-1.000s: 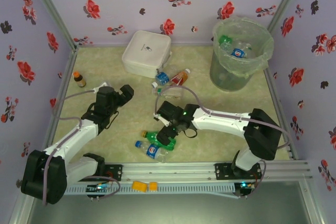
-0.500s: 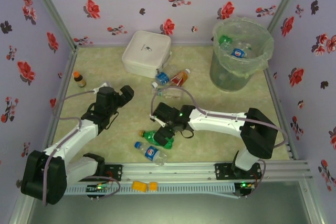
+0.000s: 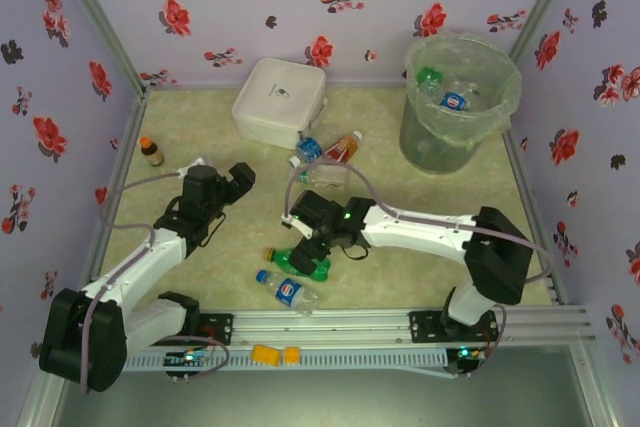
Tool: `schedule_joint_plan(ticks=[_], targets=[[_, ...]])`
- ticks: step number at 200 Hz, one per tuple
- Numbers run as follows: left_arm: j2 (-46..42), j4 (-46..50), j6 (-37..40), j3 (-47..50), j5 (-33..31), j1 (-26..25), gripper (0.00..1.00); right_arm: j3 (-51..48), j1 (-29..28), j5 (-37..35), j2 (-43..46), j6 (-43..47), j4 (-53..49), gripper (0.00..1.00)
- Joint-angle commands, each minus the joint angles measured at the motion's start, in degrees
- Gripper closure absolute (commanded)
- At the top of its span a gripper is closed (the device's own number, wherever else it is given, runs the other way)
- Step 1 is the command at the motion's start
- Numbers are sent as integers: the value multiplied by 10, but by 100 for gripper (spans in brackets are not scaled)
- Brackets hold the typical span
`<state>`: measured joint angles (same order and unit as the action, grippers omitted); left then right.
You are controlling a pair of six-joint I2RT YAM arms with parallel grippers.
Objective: Put the plastic bottles in the bin
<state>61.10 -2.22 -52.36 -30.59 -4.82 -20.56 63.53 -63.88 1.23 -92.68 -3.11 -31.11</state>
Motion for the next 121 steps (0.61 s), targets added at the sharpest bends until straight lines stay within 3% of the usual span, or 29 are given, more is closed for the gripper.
schedule_joint_plan(ticks=[1, 121], targets=[[-10, 9, 0, -1, 9, 4, 0, 24, -5, 32, -32, 29, 3, 0], [-14, 11, -1, 6, 9, 4, 0, 49, -2, -36, -113, 76, 19, 3]])
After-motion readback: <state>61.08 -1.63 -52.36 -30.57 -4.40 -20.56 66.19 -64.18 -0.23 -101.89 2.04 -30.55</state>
